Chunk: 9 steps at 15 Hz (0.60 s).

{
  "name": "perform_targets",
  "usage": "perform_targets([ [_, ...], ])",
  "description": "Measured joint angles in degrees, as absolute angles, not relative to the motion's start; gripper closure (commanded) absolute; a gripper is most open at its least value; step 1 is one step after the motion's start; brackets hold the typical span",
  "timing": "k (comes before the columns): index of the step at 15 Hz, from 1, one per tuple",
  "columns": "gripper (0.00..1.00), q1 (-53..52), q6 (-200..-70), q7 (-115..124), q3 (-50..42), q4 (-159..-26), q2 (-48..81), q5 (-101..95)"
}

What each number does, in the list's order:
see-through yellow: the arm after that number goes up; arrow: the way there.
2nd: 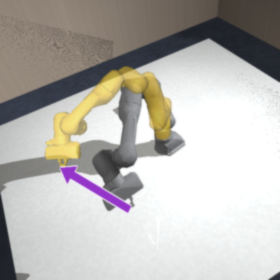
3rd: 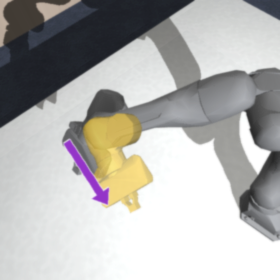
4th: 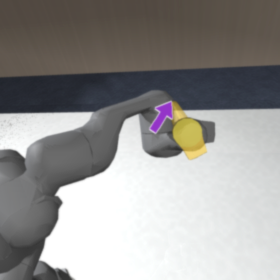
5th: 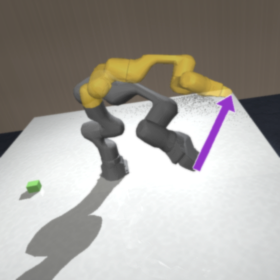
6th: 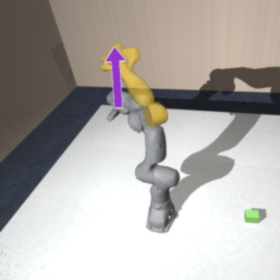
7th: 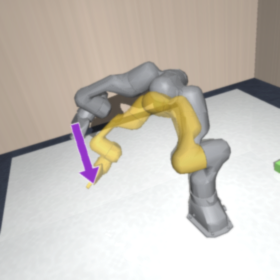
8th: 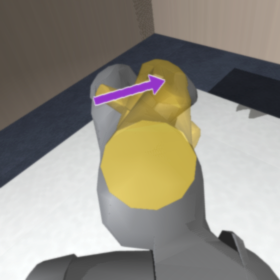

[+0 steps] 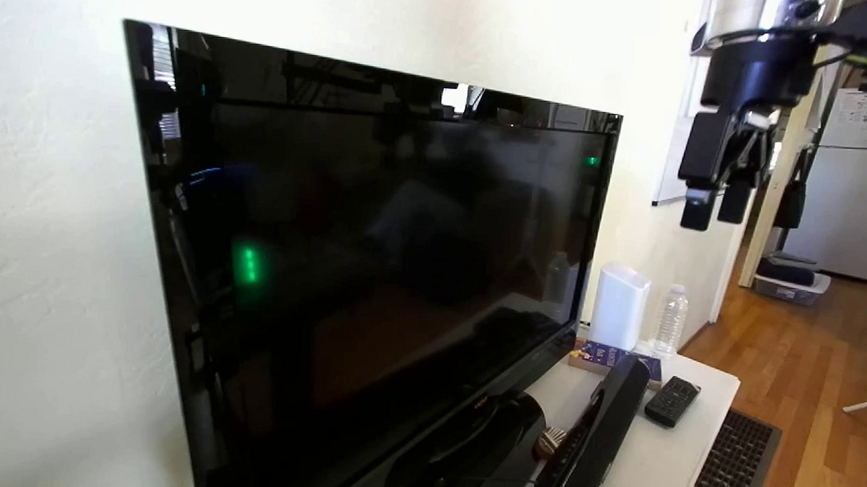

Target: Press a button on the black speaker.

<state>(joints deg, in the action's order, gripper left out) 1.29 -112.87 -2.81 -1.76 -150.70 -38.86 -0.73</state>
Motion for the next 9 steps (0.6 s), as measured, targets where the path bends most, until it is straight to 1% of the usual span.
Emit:
perform_targets([
  [5, 0.00, 0.1, -127.6, -8.4, -4.6, -155.1, -28.9, 0.6],
  [7, 0.25, -0.5, -132.6, -10.6, -5.6, -155.7, -24.9, 1.9],
  [8, 0.26, -0.8, -134.3, -12.0, -6.0, -155.8, -22.8, 2.7],
  [9, 0.34, -1.2, -135.5, -13.5, -6.3, -155.8, -20.8, 3.3],
])
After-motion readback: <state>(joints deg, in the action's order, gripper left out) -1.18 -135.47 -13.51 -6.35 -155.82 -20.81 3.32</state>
